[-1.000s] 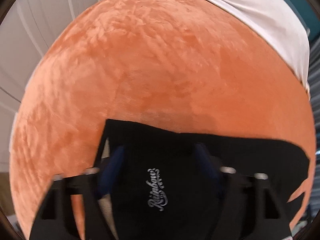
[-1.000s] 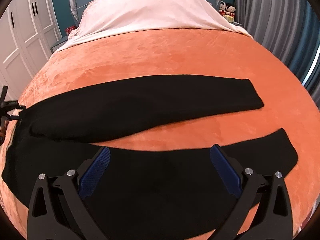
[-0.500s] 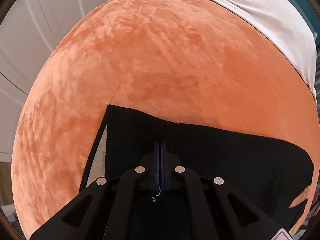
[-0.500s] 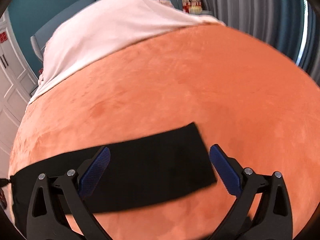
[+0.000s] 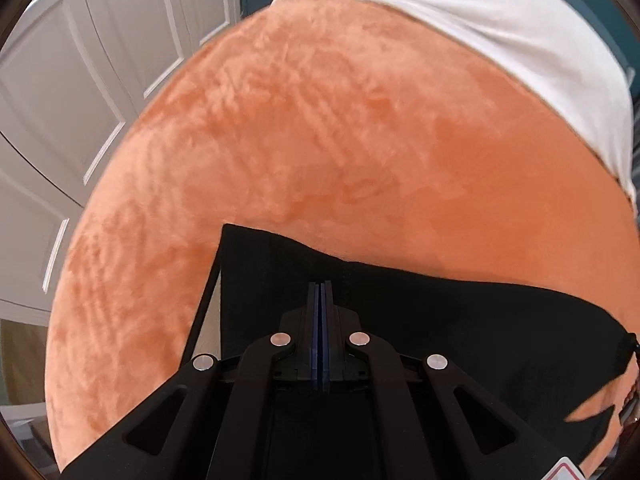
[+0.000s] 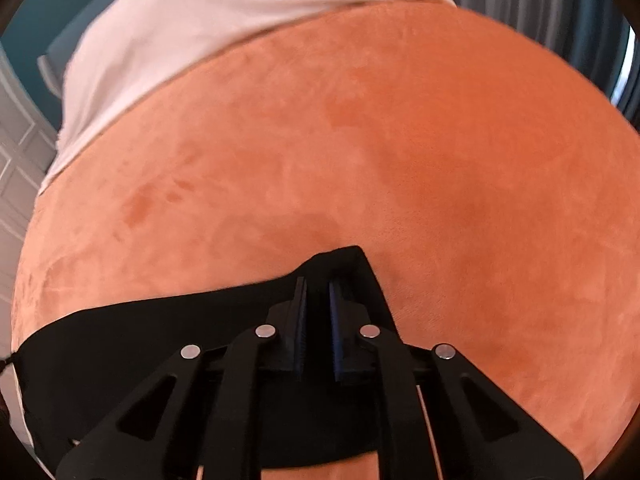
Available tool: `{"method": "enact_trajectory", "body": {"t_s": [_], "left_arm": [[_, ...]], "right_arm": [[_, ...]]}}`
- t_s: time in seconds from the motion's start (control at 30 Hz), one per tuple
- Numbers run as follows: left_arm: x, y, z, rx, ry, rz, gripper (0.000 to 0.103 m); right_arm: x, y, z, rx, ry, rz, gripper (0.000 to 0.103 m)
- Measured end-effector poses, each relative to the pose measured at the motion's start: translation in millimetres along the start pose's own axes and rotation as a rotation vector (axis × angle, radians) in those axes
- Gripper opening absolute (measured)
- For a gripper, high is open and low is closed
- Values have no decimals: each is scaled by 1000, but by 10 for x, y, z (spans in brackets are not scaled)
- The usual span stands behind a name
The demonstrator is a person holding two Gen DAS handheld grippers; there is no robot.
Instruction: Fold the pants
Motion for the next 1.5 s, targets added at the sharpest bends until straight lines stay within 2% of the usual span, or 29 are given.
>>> {"method": "enact_trajectory", "body": {"t_s": [0.13, 0.23, 0.33, 0.43, 0.53, 0.57, 0.67, 0.73, 0.83, 0.87, 0.9, 0.97, 1.0, 1.07, 1.1, 1.13, 1.17, 1.2, 1.23, 1.3, 1.4, 1.5], "left_arm": [[590, 74, 54, 0, 75, 55, 0], [1133, 253, 22, -8, 140, 92, 0], [1652, 617, -89, -21, 177, 101, 0], [1983, 1086, -264, -17, 172, 72, 0], [2075, 1544, -550, -31, 80, 25, 0], [2047, 1702, -669, -20, 45, 8, 0], [1825, 2109, -924, 49, 0, -75, 0], [1703, 2243, -913, 115, 45, -98, 0], [1580, 2243, -766, 247, 163, -74, 4], [1506, 2199, -714, 311, 194, -60, 15], [1448, 2177, -695, 347, 204, -55, 32], [1284, 2100, -656, 405, 181, -41, 42], [1176, 2066, -663, 442, 170, -47, 42], [964, 2042, -711, 555, 195, -84, 42], [885, 2057, -729, 593, 196, -108, 31], [814, 2060, -736, 627, 196, -132, 13], [742, 2036, -740, 641, 197, -160, 4], [758, 1994, -743, 641, 190, -154, 4], [815, 1916, -731, 623, 224, -150, 4], [1094, 1703, -714, 567, 256, -72, 4], [1489, 1527, -712, 484, 275, -12, 4], [1779, 1604, -782, 436, 260, -6, 4]], "right_arm": [[591, -122, -96, 12, -87, 118, 8], [1113, -110, -184, 46, -148, 193, 8], [1625, 27, -154, 83, -182, 238, 8], [1964, 244, -41, 119, -188, 241, 8], [2115, 560, 135, 125, -180, 204, 8], [2141, 676, 195, 138, -167, 190, 8], [2049, 1083, 418, 143, -121, 107, 8], [1963, 1244, 512, 125, -99, 71, 8], [1963, 1397, 556, 106, -84, 64, 8], [1974, 1403, 549, 100, -83, 68, 8], [1992, 1391, 544, 88, -87, 76, 9], [1996, 1362, 532, 80, -85, 81, 9], [2004, 1348, 510, 84, -82, 83, 9], [1998, 1336, 474, 85, -79, 83, 9], [2003, 1344, 458, 88, -78, 82, 9], [2007, 1351, 455, 89, -74, 82, 9], [1999, 1353, 446, 88, -73, 79, 9], [1996, 1359, 440, 88, -69, 76, 9], [1997, 1362, 447, 89, -65, 75, 9], [2012, 1347, 438, 90, -64, 79, 9], [2043, 1333, 438, 91, -65, 92, 9], [2045, 1369, 459, 81, -64, 96, 9]]}}
Point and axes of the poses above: each gripper's, at about its wrist camera, not at the fingertips, and x roughly against the way its jaws point, z to its right, y to its underside, the point moved 4 cm from there along -x, roughly the way its jaws point, and after that the axes turned 11 degrees about z, right-handed, at the moved point
